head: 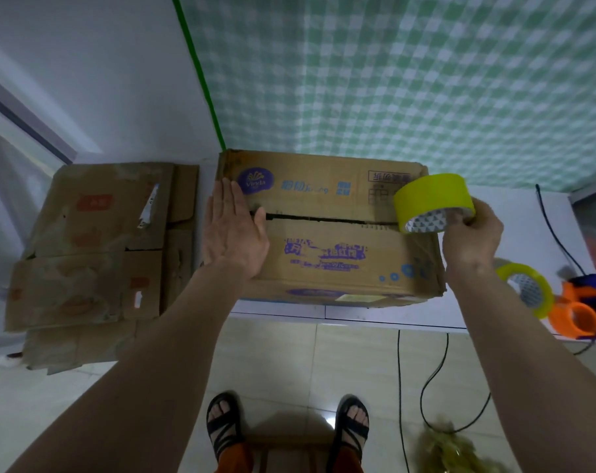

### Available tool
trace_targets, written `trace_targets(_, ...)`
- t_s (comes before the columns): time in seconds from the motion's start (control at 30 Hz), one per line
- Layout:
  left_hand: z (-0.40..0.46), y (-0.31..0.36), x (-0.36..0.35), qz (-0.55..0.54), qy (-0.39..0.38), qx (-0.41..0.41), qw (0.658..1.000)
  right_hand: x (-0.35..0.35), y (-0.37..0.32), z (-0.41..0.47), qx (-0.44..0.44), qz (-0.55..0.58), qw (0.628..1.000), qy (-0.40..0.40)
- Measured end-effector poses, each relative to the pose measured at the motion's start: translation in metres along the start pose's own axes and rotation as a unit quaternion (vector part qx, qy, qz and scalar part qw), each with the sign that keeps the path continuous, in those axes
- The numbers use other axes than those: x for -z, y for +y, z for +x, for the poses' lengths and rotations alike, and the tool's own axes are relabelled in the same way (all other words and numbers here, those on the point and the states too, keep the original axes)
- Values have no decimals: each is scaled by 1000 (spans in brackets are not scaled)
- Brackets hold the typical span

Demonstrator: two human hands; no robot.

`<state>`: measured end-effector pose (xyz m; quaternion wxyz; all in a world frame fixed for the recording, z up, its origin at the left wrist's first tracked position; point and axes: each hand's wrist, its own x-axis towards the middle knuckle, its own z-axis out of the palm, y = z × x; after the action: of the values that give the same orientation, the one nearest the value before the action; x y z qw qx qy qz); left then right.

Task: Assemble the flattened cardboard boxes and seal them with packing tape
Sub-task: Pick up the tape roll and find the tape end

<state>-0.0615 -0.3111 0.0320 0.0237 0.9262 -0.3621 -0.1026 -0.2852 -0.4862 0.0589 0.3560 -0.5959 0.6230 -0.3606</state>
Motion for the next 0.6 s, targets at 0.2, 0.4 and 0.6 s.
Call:
trace_targets(0.2,-1,2,-4,-4,13,2,1000,6,4,7,53,-24,997,-43)
trace_targets(0.4,-2,1,-2,-13,13,8,1000,35,3,19,153,-61,986,-10)
trace_targets(0.6,-2,4,-3,-6,17,6,1000,41,18,34,63,-69,996,-8)
